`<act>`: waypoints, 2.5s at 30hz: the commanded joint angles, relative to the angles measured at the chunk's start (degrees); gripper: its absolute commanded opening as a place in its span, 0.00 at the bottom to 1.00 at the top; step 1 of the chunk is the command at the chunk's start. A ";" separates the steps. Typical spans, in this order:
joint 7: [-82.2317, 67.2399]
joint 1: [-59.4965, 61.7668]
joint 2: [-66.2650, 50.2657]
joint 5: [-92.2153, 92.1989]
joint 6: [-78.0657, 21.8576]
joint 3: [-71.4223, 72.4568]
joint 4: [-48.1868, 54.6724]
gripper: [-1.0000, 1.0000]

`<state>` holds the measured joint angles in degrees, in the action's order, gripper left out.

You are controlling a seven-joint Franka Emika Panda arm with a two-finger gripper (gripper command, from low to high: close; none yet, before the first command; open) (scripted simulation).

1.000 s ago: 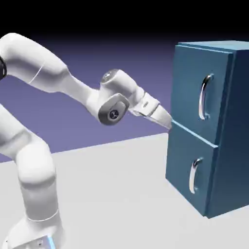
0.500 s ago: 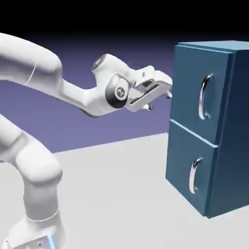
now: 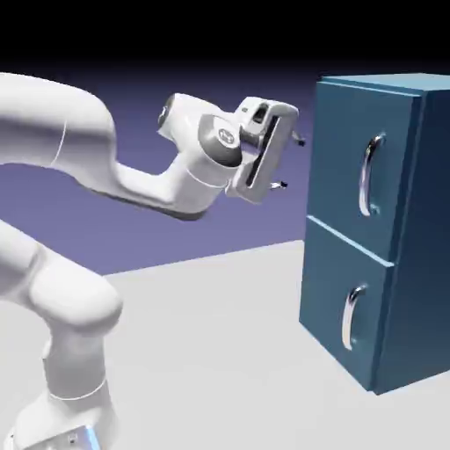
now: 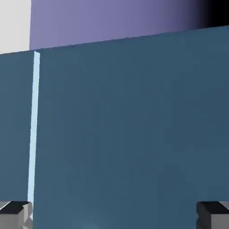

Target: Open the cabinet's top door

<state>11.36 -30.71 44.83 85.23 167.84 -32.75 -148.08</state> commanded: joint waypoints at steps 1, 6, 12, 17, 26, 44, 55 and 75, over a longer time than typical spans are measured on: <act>-0.91 -0.88 0.36 2.50 -0.18 -0.96 0.38 1.00; -5.46 -5.27 2.14 14.95 -1.08 -5.75 2.27 1.00; -10.91 -10.53 4.27 29.90 -2.17 -11.49 4.53 1.00; -15.45 -14.92 6.05 42.36 -3.07 -16.28 6.42 1.00; -23.64 -22.82 9.25 64.79 -4.69 -24.90 9.82 1.00; -21.84 -32.18 3.08 80.77 -9.60 -32.23 16.48 0.00; -2.94 -9.35 -10.23 80.77 -12.20 -12.18 10.87 0.00; -5.66 23.67 -9.27 58.18 -17.27 22.17 0.50 0.00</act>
<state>5.68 -7.02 35.56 143.46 150.53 -10.59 -147.57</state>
